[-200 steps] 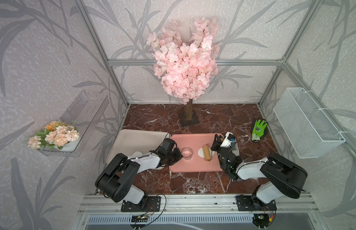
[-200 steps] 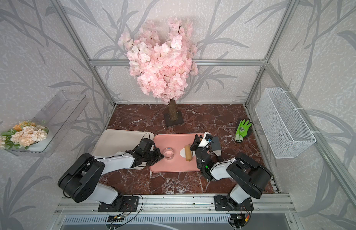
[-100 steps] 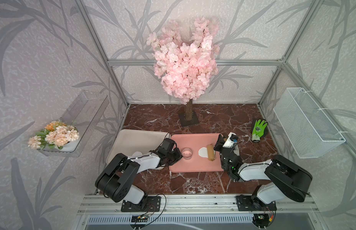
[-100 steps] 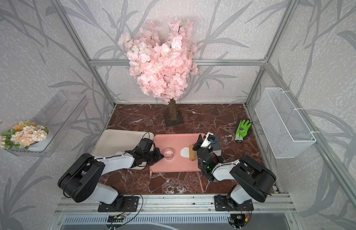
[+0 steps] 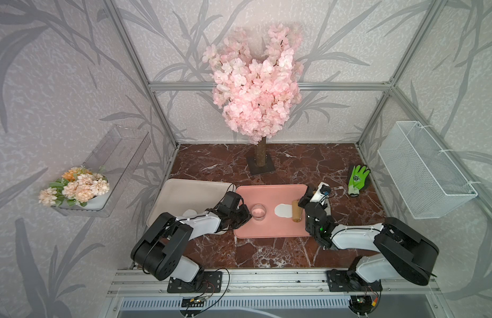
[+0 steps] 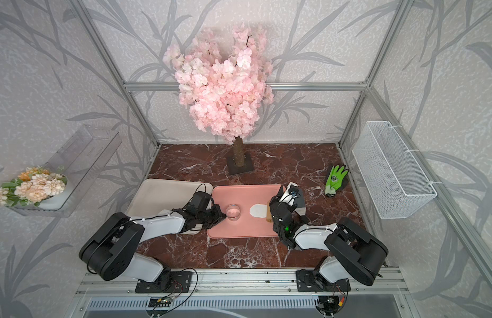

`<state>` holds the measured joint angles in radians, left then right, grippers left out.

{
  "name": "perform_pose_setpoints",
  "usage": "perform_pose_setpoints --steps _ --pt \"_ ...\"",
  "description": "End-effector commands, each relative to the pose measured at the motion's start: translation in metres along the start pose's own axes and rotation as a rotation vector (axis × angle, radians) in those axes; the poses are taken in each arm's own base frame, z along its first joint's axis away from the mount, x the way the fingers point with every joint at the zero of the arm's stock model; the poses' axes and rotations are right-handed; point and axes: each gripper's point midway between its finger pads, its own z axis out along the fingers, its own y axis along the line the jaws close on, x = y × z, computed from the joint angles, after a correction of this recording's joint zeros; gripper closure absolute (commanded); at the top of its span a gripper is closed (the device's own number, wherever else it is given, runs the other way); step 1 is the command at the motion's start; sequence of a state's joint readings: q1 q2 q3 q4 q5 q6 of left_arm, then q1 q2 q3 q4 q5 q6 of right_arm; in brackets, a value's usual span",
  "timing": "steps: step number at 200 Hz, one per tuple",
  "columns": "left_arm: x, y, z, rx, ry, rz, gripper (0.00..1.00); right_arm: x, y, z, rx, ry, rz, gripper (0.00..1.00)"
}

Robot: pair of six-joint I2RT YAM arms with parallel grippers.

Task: Roll out the dumpling wrappers from the dough
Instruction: Flatten out the dough on the work surface.

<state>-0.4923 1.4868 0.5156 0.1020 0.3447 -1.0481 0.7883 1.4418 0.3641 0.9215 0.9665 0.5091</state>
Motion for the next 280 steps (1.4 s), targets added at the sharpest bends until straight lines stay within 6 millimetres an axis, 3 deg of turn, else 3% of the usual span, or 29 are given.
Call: perform_pose_setpoints --steps 1,30,56,100,160,180,195,224,280 --pt "0.036 0.096 -0.003 -0.333 0.094 -0.073 1.00 0.061 -0.052 -0.010 0.110 0.181 -0.446 1.00" --pt "0.036 0.095 -0.003 -0.332 0.095 -0.076 1.00 0.070 -0.035 -0.009 0.046 0.193 -0.454 1.00" --pt "0.035 0.095 -0.003 -0.330 0.093 -0.076 1.00 0.091 -0.010 -0.016 -0.033 0.205 -0.458 1.00" --pt "0.035 0.095 -0.004 -0.335 0.091 -0.073 1.00 0.125 0.013 -0.031 -0.082 0.242 -0.466 1.00" --pt "0.036 0.097 -0.004 -0.338 0.092 -0.074 1.00 0.131 0.025 -0.032 -0.099 0.250 -0.449 1.00" --pt "0.036 0.097 -0.004 -0.334 0.095 -0.074 1.00 0.119 0.014 -0.029 -0.062 0.226 -0.432 1.00" --pt "0.035 0.096 -0.005 -0.336 0.089 -0.070 1.00 0.112 -0.010 -0.025 0.003 0.238 -0.447 1.00" --pt "0.035 0.098 -0.005 -0.339 0.091 -0.069 1.00 0.088 -0.032 -0.017 0.049 0.202 -0.470 1.00" --pt "0.035 0.098 -0.006 -0.339 0.086 -0.074 1.00 0.068 -0.062 -0.015 0.135 0.189 -0.437 1.00"
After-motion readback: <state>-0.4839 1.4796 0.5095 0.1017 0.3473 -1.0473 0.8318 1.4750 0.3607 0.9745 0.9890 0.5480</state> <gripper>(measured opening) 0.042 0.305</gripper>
